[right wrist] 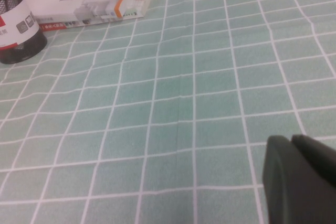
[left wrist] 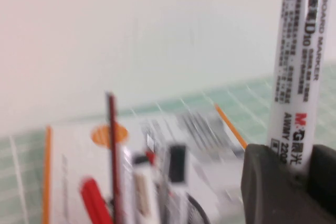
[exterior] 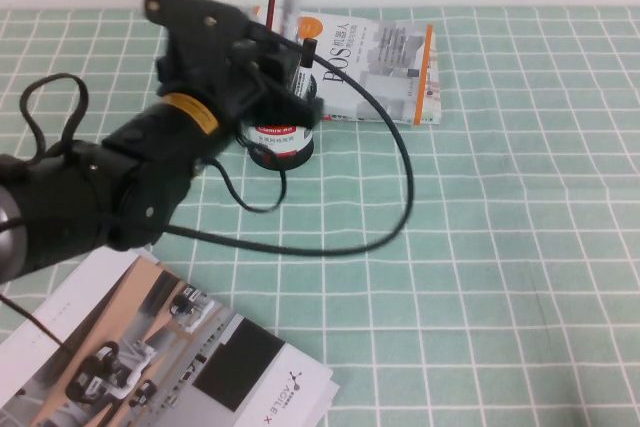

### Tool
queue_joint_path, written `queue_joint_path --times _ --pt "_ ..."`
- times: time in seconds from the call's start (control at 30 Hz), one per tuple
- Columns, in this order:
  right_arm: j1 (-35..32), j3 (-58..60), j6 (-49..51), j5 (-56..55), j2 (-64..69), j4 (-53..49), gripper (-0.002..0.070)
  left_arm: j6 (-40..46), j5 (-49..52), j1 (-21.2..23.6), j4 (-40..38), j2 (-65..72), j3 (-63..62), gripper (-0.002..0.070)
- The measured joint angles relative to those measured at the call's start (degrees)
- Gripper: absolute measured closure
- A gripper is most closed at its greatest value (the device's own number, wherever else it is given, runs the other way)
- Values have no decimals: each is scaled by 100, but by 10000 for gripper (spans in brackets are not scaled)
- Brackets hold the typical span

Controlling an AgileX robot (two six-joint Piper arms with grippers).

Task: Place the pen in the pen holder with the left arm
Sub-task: Place the pen onto the pen holder

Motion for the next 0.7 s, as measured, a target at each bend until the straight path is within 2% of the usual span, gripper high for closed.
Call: queue_joint_path --times 0.13,0.3,0.5,0.7 --pt "0 0 0 0 0 0 696 -223 -873 246 0 256 16 564" --pt "0 0 0 0 0 0 696 -902 -1740 521 89 853 16 564" --pt "0 0 0 0 0 0 696 -1460 -2023 754 270 1565 -195 564" --pt "0 0 0 0 0 0 696 -1577 -2090 800 449 1990 -571 564"
